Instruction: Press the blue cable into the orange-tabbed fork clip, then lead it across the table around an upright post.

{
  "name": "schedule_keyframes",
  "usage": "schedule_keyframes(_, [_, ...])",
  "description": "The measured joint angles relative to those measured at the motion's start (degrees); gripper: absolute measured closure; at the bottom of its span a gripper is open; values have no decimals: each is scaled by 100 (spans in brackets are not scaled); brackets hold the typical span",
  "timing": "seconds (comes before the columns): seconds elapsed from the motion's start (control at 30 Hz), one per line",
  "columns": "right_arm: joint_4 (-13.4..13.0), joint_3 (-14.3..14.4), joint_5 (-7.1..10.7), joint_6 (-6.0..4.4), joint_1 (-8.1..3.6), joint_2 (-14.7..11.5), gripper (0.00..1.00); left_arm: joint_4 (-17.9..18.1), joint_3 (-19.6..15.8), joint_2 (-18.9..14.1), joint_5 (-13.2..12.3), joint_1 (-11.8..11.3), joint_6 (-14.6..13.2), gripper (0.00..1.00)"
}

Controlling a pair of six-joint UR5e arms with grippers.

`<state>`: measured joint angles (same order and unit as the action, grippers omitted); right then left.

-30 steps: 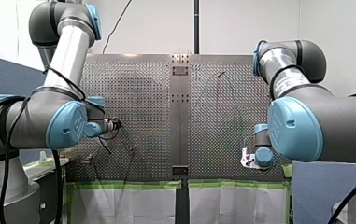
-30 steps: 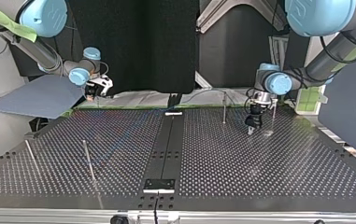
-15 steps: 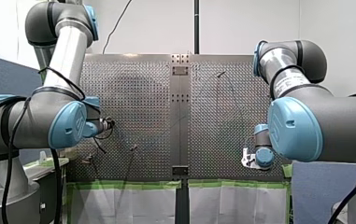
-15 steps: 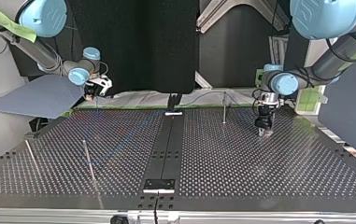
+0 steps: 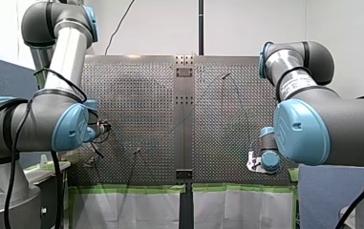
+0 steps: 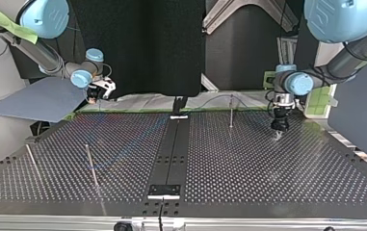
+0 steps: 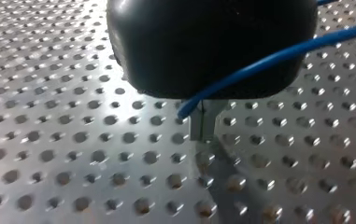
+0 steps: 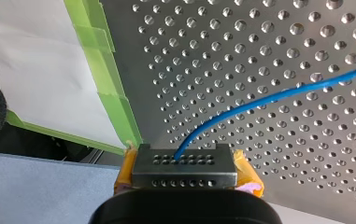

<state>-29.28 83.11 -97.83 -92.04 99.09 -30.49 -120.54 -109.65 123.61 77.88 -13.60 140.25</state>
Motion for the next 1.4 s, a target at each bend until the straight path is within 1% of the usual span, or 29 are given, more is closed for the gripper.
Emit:
schedule_keyframes(0.43, [0, 0, 0, 16, 0, 2, 100, 37, -38, -1, 78, -222, 17, 99])
schedule_keyframes(0.6, [0, 1, 0, 20, 1, 2, 100, 238, -174, -1, 95, -311, 196, 99])
schedule_keyframes(0.83, [0, 1, 0, 26, 0, 2, 100, 555, -209, 0, 92, -347, 482, 99])
schedule_keyframes(1.13, [0, 0, 0, 27, 0, 2, 100, 636, -230, 1, 117, -398, 534, 99])
schedule_keyframes(1.27, [0, 0, 0, 33, 0, 2, 100, 666, -232, 2, 36, -382, 529, 99])
schedule_keyframes(1.3, [0, 0, 0, 33, 0, 1, 100, 693, -232, 2, -9, -371, 526, 95])
schedule_keyframes(1.33, [0, 0, 0, 34, 0, 1, 100, 724, -232, 2, -48, -361, 521, 95])
schedule_keyframes(1.4, [0, 0, 0, 34, 0, 2, 100, 815, -231, 1, -151, -323, 503, 85])
